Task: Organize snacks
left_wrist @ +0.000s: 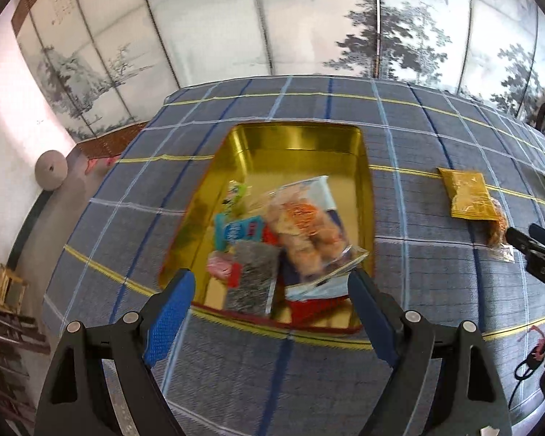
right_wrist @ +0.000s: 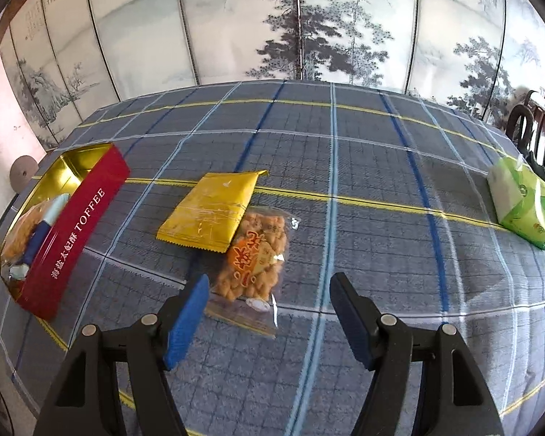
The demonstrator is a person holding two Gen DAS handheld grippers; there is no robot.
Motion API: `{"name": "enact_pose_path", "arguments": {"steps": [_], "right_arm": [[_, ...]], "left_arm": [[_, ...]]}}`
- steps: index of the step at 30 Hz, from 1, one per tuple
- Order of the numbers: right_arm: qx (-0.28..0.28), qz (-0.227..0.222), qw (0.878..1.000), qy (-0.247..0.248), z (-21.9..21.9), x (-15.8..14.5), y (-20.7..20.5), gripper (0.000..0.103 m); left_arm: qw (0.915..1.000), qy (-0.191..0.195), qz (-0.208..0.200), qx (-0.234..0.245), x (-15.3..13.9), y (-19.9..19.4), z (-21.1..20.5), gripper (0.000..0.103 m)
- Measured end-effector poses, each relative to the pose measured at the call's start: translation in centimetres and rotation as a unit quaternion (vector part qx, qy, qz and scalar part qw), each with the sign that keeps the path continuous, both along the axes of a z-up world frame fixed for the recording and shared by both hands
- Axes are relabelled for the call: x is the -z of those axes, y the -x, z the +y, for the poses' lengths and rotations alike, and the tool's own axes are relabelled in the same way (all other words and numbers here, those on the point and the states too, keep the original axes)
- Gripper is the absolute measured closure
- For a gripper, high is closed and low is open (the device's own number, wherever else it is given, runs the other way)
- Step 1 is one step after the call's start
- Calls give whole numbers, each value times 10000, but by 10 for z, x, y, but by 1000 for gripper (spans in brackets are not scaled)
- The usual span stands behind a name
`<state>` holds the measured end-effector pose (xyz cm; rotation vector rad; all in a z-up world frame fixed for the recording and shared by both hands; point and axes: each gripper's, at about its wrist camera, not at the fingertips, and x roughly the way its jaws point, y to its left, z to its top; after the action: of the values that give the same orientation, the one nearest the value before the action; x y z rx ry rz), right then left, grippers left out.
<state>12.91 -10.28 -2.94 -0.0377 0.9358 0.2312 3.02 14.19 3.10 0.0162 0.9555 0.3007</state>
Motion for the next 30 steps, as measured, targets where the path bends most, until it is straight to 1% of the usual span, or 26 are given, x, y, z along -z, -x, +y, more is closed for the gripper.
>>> {"name": "enact_pose_path", "arguments": {"steps": [6,9,15,16,18,19,20,25,30], "right_arm": [[136,134,9998,83,9,16,-17,33],[194,178,9996,39,8,23,-23,33],[154,57,9997,183,11,28,-26,34],[113,16,9997,205,12,28,-24,36],[31,-37,9997,248,14,28,-22,45],[-24,-62,9996,266,16,27,-20,53],[-55,-68,9996,271,16,28,-19,56],[-168,-115,9995,248,14,27,-14,59],[-153,-148,9996,211,1,27,-9,64]], "left_arm": [[9998,-75,38,201,3,-14,-19,20],[9994,-102,62,317,5,-21,-29,19],[9986,-107,113,500,9,-34,-46,20],[9985,-111,117,523,10,-35,-49,20],[9981,-108,140,584,12,-39,-55,20],[9979,-99,158,619,14,-41,-59,20],[9977,-93,171,651,15,-43,-62,20],[9969,-71,200,757,21,-49,-75,20],[9959,-92,190,885,22,-52,-88,20]]}}
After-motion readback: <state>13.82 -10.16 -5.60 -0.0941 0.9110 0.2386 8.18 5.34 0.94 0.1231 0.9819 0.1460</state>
